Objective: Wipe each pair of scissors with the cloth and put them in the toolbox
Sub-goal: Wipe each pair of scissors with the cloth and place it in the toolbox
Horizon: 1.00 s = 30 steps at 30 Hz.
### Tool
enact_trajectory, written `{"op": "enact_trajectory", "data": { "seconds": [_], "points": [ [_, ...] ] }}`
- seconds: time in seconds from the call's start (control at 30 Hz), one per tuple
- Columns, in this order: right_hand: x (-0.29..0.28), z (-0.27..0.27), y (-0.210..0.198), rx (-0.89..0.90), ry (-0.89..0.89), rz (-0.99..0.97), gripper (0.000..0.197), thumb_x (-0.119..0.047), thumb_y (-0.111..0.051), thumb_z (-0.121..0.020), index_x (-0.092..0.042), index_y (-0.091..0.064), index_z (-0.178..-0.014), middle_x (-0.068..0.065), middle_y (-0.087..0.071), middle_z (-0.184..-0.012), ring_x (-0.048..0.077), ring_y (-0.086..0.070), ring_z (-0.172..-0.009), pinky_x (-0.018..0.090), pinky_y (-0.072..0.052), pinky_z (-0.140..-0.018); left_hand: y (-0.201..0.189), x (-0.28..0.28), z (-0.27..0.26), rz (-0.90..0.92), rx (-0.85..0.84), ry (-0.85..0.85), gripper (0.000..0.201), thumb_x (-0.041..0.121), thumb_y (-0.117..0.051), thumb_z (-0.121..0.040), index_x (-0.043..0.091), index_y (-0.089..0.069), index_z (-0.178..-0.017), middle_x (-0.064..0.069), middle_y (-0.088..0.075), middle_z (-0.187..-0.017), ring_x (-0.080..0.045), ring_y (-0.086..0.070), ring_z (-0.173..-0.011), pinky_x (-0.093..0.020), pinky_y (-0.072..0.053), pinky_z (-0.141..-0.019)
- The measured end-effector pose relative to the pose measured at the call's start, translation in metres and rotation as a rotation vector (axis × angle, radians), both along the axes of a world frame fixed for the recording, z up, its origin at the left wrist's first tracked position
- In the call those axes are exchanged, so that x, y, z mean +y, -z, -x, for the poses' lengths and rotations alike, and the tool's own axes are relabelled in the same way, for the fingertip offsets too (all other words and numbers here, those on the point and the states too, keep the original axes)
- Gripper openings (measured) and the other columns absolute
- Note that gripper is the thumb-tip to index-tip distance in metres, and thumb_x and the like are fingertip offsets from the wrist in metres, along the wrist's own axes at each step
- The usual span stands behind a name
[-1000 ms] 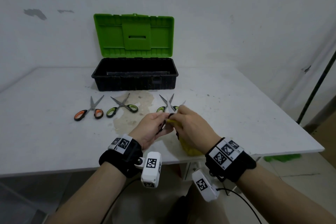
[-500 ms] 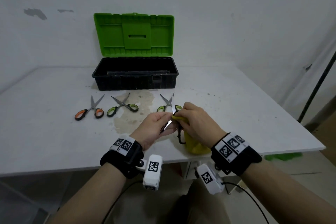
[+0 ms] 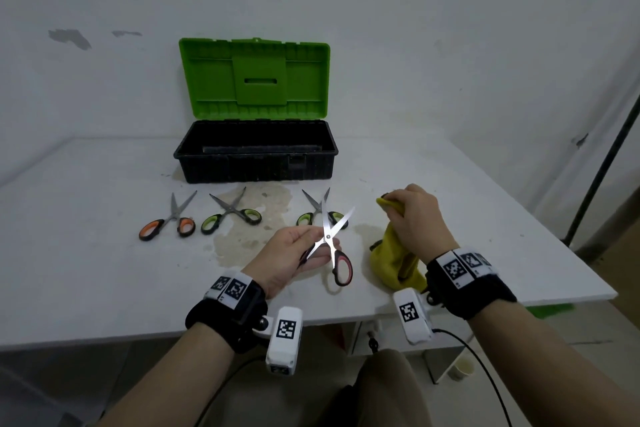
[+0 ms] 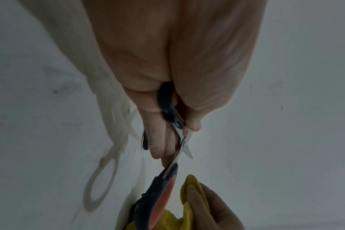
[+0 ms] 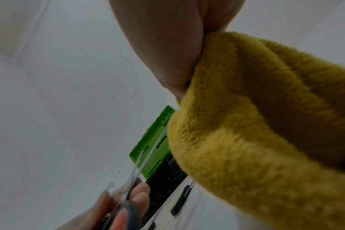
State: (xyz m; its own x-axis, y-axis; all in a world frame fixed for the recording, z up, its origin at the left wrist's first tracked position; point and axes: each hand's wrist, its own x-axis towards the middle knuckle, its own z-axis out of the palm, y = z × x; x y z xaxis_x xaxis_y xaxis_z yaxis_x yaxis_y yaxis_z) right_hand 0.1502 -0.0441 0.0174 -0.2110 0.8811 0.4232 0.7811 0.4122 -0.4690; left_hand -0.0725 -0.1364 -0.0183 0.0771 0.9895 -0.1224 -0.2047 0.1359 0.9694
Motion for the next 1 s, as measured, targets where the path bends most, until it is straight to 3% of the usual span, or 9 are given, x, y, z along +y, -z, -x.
{"op": "enact_trajectory", "data": {
  "seconds": [0.1,0.2,0.3,0.4,0.5,0.6,0.67,0.8,1.0],
  "points": [
    [0.010,-0.004,0.008,0.002,0.042,0.051,0.023,-0.027,-0.061,-0.094,-0.012,-0.070,-0.109,0.001,-0.053,-0.093,0.017,-0.052,-0.088,0.023,-0.035,-0.078,-0.004,0.004,-0.002,-0.018,0.003,0.000,0.032,0.019,-0.043,-0.106,0.001,-0.067,-0.116,-0.015,-0.074,-0.111,-0.028,-0.069,-0.109,-0.036,-0.055,-0.097],
    [0.016,-0.005,0.015,-0.017,0.042,0.143,0.030,-0.025,-0.059,-0.094,-0.011,-0.063,-0.120,0.009,-0.059,-0.110,0.028,-0.056,-0.105,0.027,-0.039,-0.088,-0.006,0.007,-0.006,-0.032,0.011,-0.016,0.031,0.018,-0.044,-0.105,0.002,-0.069,-0.115,-0.015,-0.074,-0.111,-0.028,-0.070,-0.109,-0.036,-0.054,-0.097],
    [0.014,-0.003,0.017,-0.086,0.009,0.239,0.043,-0.033,-0.057,-0.093,-0.015,-0.054,-0.132,0.006,-0.055,-0.129,0.026,-0.053,-0.117,0.037,-0.040,-0.102,-0.006,0.009,-0.008,-0.042,0.012,-0.066,0.030,0.018,-0.044,-0.105,0.003,-0.069,-0.112,-0.014,-0.075,-0.109,-0.028,-0.071,-0.107,-0.036,-0.056,-0.094],
    [-0.005,0.007,0.010,-0.194,0.023,0.214,0.049,-0.045,-0.050,-0.094,-0.021,-0.049,-0.137,0.000,-0.049,-0.137,0.022,-0.045,-0.126,0.044,-0.033,-0.106,-0.005,0.011,-0.007,-0.049,-0.030,-0.133,0.030,0.018,-0.043,-0.106,0.002,-0.067,-0.111,-0.012,-0.076,-0.107,-0.024,-0.072,-0.102,-0.032,-0.058,-0.088],
    [-0.036,0.023,-0.002,-0.139,-0.100,0.207,0.049,-0.054,-0.049,-0.093,-0.022,-0.056,-0.130,-0.004,-0.061,-0.122,0.017,-0.053,-0.113,0.038,-0.039,-0.100,-0.010,0.013,-0.008,-0.054,-0.085,-0.167,0.032,0.019,-0.042,-0.106,0.001,-0.067,-0.111,-0.010,-0.076,-0.106,-0.015,-0.073,-0.094,-0.025,-0.058,-0.081],
    [-0.056,0.036,-0.014,0.015,-0.263,0.351,0.029,-0.049,-0.055,-0.093,-0.023,-0.068,-0.094,-0.008,-0.071,-0.086,0.008,-0.065,-0.078,0.029,-0.052,-0.078,-0.018,0.014,-0.011,-0.067,-0.161,-0.167,0.033,0.017,-0.041,-0.106,-0.002,-0.067,-0.111,-0.012,-0.075,-0.107,-0.014,-0.073,-0.091,-0.023,-0.058,-0.077],
    [-0.058,0.040,-0.019,0.140,-0.332,0.466,0.027,-0.040,-0.060,-0.093,-0.017,-0.067,-0.081,-0.004,-0.070,-0.072,0.010,-0.067,-0.064,0.024,-0.054,-0.068,-0.022,0.014,-0.013,-0.080,-0.199,-0.165,0.033,0.017,-0.041,-0.106,-0.003,-0.066,-0.111,-0.015,-0.074,-0.108,-0.017,-0.073,-0.091,-0.025,-0.059,-0.079],
    [-0.052,0.036,-0.023,0.351,-0.337,0.551,0.025,-0.027,-0.064,-0.093,-0.003,-0.067,-0.087,0.003,-0.065,-0.067,0.015,-0.065,-0.059,0.030,-0.048,-0.061,-0.020,0.010,-0.003,-0.086,-0.182,-0.205,0.033,0.027,-0.045,-0.104,0.004,-0.068,-0.111,-0.012,-0.074,-0.104,-0.022,-0.070,-0.093,-0.036,-0.054,-0.087],
    [-0.042,0.033,-0.018,0.531,-0.300,0.618,0.020,-0.022,-0.067,-0.091,-0.002,-0.069,-0.092,0.006,-0.066,-0.071,0.018,-0.064,-0.060,0.036,-0.048,-0.063,-0.009,0.007,0.018,-0.059,0.100,-0.210,0.021,0.017,-0.054,-0.100,0.013,-0.072,-0.109,-0.005,-0.076,-0.099,-0.016,-0.068,-0.089,-0.024,-0.052,-0.074]
  ]
}}
